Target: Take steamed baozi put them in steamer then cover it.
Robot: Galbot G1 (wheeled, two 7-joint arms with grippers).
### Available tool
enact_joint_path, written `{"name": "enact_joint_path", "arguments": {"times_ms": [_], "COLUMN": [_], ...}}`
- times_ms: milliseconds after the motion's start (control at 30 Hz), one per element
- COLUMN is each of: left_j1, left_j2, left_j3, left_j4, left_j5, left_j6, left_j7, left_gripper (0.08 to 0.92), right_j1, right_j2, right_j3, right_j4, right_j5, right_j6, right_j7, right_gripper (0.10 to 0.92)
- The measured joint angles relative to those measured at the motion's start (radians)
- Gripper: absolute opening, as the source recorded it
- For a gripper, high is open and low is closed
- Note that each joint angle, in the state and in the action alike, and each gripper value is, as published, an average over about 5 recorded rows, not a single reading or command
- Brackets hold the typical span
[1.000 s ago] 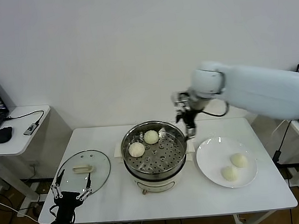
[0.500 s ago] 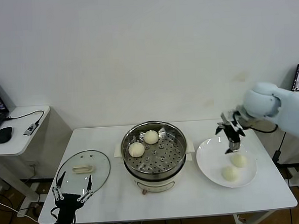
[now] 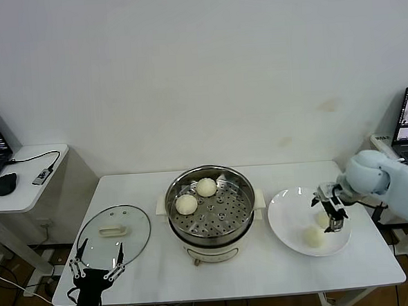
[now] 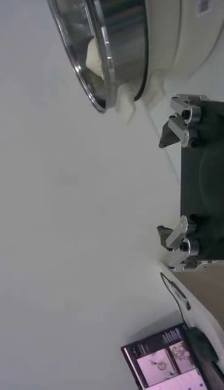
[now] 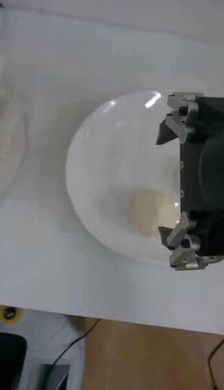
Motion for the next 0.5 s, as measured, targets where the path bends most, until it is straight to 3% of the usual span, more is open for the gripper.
{"name": "enact_joint_path", "arguments": {"times_ms": [500], "left_j1": [0.006], "left_j2": [-0.002], "left_j3": [-0.009], "left_j4": [0.004], "left_j5": [0.001], "left_j6": [-0.001], "left_j7": [0.000], "left_gripper": [0.823], "right_j1": [-0.172], "right_j2": [0.065], "right_j3": [0.115], "right_j4": [-0.093], "right_j5": [-0.054], "right_j6": [0.006], "right_j7": [0.028], "right_gripper": [0.802]}}
